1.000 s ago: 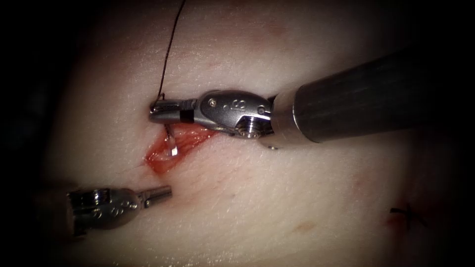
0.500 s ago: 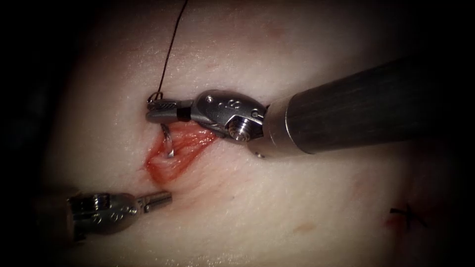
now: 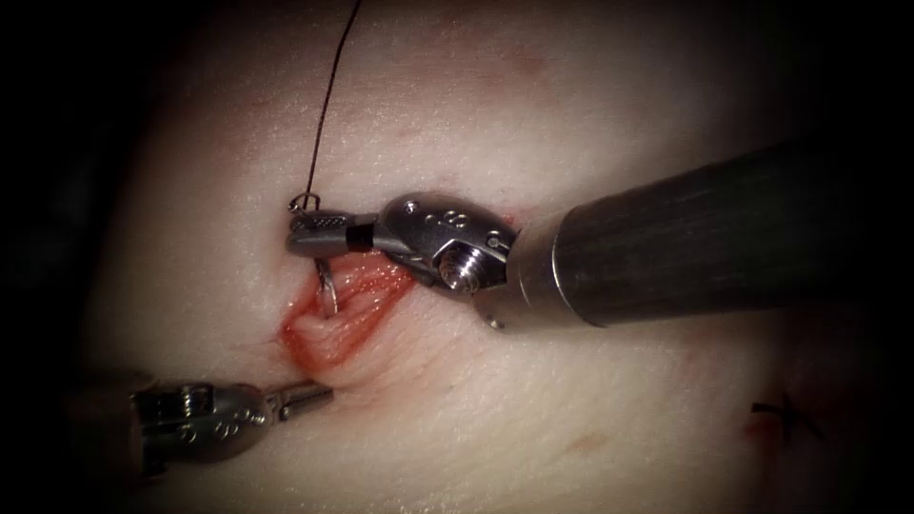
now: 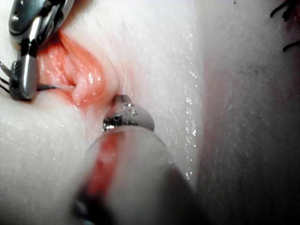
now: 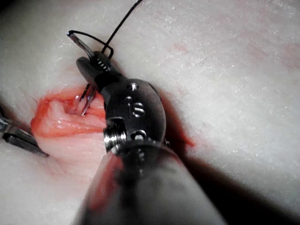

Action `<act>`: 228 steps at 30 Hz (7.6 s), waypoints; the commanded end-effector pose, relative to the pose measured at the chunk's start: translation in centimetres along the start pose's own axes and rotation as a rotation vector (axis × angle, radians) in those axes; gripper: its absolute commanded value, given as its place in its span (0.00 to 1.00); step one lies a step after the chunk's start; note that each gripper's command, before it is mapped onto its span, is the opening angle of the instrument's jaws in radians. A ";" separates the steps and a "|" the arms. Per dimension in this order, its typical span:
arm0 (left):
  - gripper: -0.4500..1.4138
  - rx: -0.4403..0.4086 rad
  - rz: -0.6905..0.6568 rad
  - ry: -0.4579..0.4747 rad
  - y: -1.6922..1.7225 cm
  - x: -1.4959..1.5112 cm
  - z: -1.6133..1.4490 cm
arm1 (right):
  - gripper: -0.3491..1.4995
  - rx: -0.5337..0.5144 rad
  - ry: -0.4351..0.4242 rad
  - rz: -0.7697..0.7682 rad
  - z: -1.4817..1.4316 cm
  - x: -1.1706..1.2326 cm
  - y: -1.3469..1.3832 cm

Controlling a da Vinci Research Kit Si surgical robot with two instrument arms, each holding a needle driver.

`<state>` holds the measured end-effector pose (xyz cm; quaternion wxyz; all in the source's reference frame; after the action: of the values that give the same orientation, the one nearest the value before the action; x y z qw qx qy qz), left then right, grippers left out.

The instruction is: Wound Closure

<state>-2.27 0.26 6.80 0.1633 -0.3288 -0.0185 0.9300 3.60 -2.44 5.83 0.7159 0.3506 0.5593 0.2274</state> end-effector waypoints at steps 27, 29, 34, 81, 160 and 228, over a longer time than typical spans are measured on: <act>0.00 -0.004 -0.001 0.002 0.05 -0.01 0.11 | 0.00 0.132 -0.026 0.285 0.05 -0.25 -0.38; 0.00 -0.005 -0.001 0.002 0.05 -0.02 0.11 | 0.00 0.154 -0.035 0.339 0.08 -0.27 -0.42; 0.00 -0.006 0.000 0.003 0.04 -0.03 0.10 | 0.00 0.173 -0.043 0.438 0.09 -0.27 -0.46; 0.00 -0.010 0.005 0.006 0.01 -0.08 0.09 | 0.00 0.261 -0.096 0.769 0.05 -0.27 -0.97; 0.02 0.033 0.092 0.081 0.72 0.73 -0.95 | 0.00 0.198 0.021 0.630 -0.18 0.00 -0.20; 0.32 0.094 0.204 0.292 0.21 0.78 -0.32 | 0.00 0.195 0.045 0.623 -0.16 -0.04 -0.27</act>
<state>-2.64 0.36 5.99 0.0840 -0.4517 0.0835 0.8843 3.36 -2.52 5.57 0.5630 0.5652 0.4606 0.3892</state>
